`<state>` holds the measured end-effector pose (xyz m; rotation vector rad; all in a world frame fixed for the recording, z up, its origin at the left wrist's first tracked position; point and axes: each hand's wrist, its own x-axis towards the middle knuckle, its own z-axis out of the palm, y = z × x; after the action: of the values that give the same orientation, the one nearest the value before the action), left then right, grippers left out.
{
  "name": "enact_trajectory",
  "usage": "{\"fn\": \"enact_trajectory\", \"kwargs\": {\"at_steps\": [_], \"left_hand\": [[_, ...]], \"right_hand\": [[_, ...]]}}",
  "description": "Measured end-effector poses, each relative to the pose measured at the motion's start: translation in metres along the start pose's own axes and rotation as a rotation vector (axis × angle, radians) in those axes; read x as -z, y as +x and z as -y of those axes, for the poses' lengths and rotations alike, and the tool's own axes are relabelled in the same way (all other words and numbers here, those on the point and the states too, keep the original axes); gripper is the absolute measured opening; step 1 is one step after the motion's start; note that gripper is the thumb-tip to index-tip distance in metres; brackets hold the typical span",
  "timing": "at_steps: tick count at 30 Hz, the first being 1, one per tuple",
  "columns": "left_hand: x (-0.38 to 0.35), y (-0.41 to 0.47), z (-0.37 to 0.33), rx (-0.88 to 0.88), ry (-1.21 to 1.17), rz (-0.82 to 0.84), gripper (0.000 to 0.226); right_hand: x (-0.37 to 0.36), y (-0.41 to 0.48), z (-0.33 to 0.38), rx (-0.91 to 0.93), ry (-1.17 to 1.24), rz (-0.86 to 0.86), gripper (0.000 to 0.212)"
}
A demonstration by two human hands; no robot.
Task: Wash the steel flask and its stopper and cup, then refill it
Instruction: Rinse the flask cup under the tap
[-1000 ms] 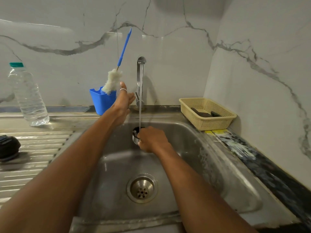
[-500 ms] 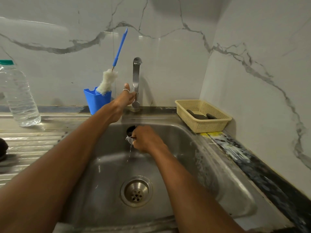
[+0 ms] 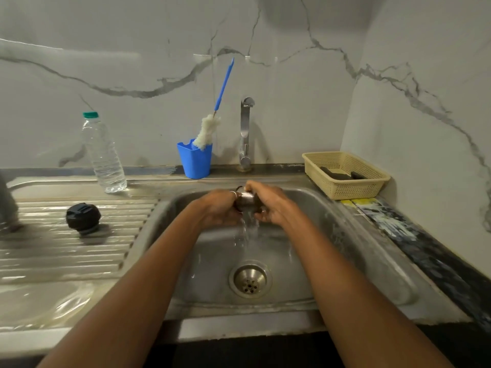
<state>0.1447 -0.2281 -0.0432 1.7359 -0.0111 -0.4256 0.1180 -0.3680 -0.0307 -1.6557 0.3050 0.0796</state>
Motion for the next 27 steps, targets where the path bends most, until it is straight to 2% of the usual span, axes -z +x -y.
{"fn": "enact_trajectory", "kwargs": {"at_steps": [2, 5, 7, 9, 11, 14, 18, 23, 24, 27], "left_hand": [[-0.001, -0.007, 0.004, 0.014, 0.053, -0.007, 0.026], [-0.005, -0.016, 0.007, 0.015, 0.112, -0.026, 0.025], [-0.005, -0.017, 0.011, 0.028, 0.153, -0.073, 0.024], [-0.004, -0.014, 0.015, 0.03, 0.225, -0.149, 0.026], [0.0, -0.012, 0.02, 0.001, 0.362, -0.235, 0.039], [0.007, -0.022, 0.02, -0.16, 0.508, -0.337, 0.06], [0.024, -0.043, 0.014, -0.29, 0.521, -0.403, 0.046], [0.057, -0.081, 0.005, -0.391, 0.503, -0.383, 0.029], [0.065, -0.088, 0.003, -0.407, 0.496, -0.376, 0.029], [0.1, -0.114, 0.001, -0.414, 0.48, -0.439, 0.049]], "right_hand": [[0.0, -0.002, 0.002, 0.017, -0.022, -0.004, 0.048], [0.001, -0.005, 0.002, 0.089, -0.106, 0.03, 0.023], [0.001, -0.005, 0.0, 0.14, -0.155, 0.041, 0.018], [-0.002, -0.003, -0.002, 0.202, -0.218, 0.029, 0.03], [-0.007, -0.001, -0.003, 0.255, -0.287, 0.005, 0.041], [-0.013, -0.002, 0.0, 0.35, -0.368, 0.015, 0.041], [-0.026, -0.01, 0.015, 0.49, -0.496, 0.017, 0.045], [-0.053, -0.037, 0.035, 0.599, -0.628, 0.066, 0.052], [-0.058, -0.043, 0.038, 0.609, -0.611, 0.063, 0.055], [-0.087, -0.063, 0.053, 0.63, -0.589, 0.07, 0.062]]}}
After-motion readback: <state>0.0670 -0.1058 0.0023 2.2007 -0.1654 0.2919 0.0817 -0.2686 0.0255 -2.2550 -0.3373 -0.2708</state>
